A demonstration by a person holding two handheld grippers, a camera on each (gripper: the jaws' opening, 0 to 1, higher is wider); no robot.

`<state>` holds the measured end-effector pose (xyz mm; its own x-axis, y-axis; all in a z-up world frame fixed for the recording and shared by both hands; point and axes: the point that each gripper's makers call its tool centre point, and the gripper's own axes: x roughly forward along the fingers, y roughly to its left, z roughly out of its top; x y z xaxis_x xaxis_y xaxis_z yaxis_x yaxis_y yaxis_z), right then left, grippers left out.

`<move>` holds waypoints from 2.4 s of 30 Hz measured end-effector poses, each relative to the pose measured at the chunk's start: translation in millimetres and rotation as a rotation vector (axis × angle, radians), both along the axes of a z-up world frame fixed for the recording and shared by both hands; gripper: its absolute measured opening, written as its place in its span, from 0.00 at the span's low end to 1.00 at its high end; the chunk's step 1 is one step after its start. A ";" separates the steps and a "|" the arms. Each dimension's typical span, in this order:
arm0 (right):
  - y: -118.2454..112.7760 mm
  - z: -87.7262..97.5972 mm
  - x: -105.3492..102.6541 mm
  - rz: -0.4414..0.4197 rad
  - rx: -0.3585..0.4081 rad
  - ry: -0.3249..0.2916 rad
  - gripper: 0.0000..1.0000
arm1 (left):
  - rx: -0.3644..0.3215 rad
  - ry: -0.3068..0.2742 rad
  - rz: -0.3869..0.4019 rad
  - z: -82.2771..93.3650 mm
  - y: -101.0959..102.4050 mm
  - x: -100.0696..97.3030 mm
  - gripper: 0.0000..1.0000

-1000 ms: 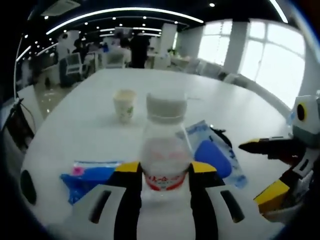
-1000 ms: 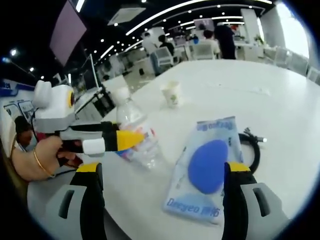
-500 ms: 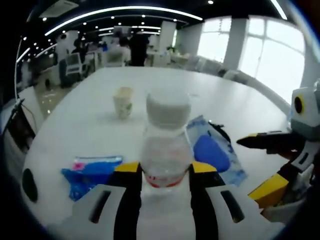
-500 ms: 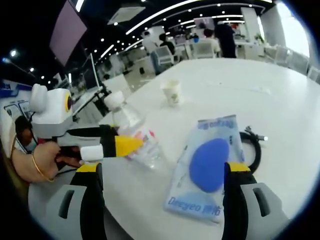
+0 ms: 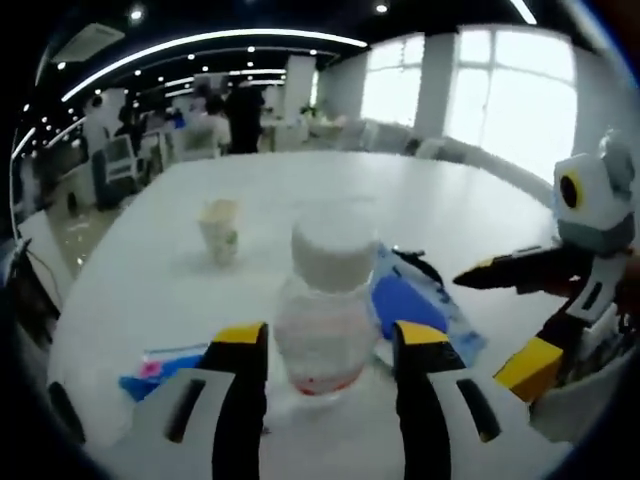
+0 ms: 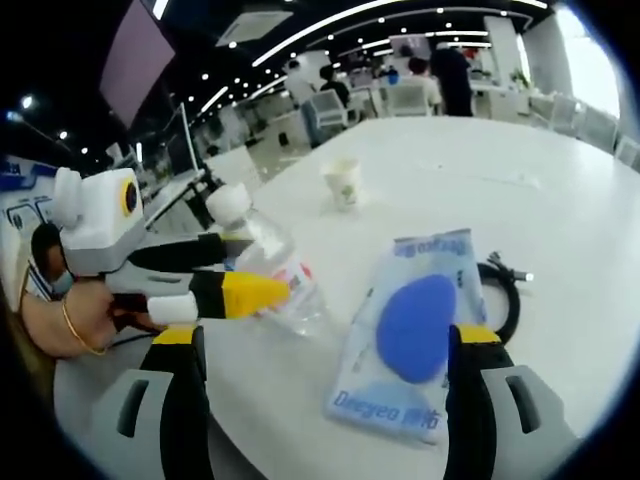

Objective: Arrange the tabletop items into an orderly group along one side of the table until the central work area is clear of visible clutter.

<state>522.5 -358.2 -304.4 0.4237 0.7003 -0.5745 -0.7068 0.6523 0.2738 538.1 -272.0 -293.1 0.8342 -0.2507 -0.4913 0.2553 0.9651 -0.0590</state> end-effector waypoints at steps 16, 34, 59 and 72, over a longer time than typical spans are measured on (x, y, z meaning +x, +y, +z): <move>4.1 -1.5 -5.5 0.036 -0.006 0.003 1.00 | -0.080 -0.179 -0.423 26.7 -5.2 10.9 0.59; 7.5 -13.6 -20.4 0.113 -0.044 0.043 1.00 | -0.086 -0.208 -0.561 0.9 -12.0 9.9 0.81; 3.6 -20.2 -21.7 0.118 -0.067 0.061 1.00 | -0.132 -0.163 -0.560 -20.7 -12.1 7.6 0.42; 7.8 -18.9 -24.9 0.148 -0.056 0.059 1.00 | -0.118 -0.187 -0.545 -19.6 -12.9 10.9 0.41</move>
<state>497.7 -350.5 -323.3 0.2829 0.7188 -0.6350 -0.7800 0.5577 0.2838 549.1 -285.0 -312.7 0.6394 -0.7118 -0.2907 0.7291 0.6813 -0.0646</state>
